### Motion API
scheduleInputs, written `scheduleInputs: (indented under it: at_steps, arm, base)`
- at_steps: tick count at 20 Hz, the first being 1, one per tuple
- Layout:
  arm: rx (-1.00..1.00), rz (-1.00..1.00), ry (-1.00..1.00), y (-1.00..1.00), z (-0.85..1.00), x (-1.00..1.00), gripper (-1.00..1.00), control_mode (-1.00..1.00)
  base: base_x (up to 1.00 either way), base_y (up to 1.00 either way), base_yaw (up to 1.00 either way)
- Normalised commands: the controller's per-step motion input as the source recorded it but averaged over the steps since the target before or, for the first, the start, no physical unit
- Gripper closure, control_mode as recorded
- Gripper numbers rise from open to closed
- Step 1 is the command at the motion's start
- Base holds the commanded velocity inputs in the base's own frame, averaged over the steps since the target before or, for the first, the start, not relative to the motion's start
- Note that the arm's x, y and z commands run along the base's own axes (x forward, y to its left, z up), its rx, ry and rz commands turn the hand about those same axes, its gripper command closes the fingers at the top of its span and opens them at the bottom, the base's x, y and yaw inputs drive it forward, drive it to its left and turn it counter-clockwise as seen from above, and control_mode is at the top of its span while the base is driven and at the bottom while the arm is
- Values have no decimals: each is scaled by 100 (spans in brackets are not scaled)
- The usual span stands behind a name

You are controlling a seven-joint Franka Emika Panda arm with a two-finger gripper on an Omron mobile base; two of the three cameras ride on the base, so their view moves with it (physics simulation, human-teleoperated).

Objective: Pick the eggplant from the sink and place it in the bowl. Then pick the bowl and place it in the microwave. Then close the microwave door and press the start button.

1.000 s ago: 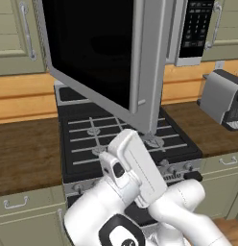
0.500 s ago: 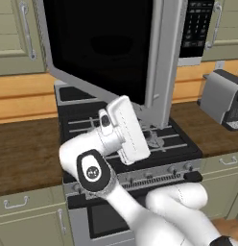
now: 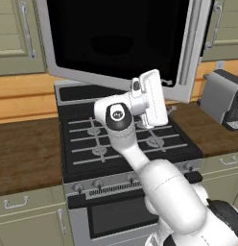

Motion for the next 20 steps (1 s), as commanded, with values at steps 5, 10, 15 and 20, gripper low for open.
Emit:
scheduleInputs:
  at_steps: [5, 10, 15, 20]
  arm:
    - [6, -1, 0, -100, 10, 100, -100, -100]
    - [3, 0, 0, -87, 4, 100, -100, -100]
    - [3, 0, 0, -65, 0, 100, -100, -100]
    - [6, 2, 0, -57, 0, 100, -100, -100]
  base:
    - [0, 0, 0]
    - [0, 0, 0]
    - [0, 0, 0]
    - [0, 0, 0]
